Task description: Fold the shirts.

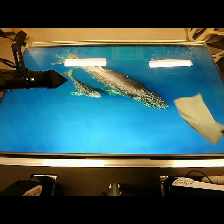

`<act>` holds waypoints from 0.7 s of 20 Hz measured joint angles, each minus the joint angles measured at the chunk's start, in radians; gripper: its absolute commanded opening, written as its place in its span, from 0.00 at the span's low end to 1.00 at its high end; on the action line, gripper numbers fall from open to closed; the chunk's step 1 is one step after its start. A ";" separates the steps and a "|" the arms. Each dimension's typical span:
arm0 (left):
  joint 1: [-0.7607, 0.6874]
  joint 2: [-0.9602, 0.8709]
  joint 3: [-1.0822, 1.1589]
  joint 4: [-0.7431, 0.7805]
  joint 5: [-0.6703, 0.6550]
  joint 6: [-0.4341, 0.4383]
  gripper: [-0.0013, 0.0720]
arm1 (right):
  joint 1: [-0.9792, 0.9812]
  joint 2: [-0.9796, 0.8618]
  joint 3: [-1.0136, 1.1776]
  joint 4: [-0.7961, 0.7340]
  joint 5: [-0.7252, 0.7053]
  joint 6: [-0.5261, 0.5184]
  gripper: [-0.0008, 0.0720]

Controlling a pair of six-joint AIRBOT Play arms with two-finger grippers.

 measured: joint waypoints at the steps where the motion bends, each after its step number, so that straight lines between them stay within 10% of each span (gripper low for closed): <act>1: 0.000 0.000 0.000 0.000 0.000 0.000 0.05 | -0.036 0.024 -0.054 -0.022 -0.003 0.007 0.04; 8: 0.000 0.000 0.000 0.000 -0.004 -0.004 0.05 | -0.124 0.158 -0.409 -0.100 -0.114 0.026 0.04; 9: -0.002 0.000 0.000 0.000 -0.005 -0.004 0.05 | -0.127 0.168 -0.436 -0.109 -0.126 0.026 0.11; 11: -0.006 0.000 0.000 0.000 -0.006 -0.004 0.05 | -0.131 0.183 -0.470 -0.134 -0.144 0.026 0.88; 14: -0.013 0.000 0.000 0.000 -0.006 -0.005 0.05 | -0.134 0.200 -0.467 -0.127 -0.168 0.005 0.97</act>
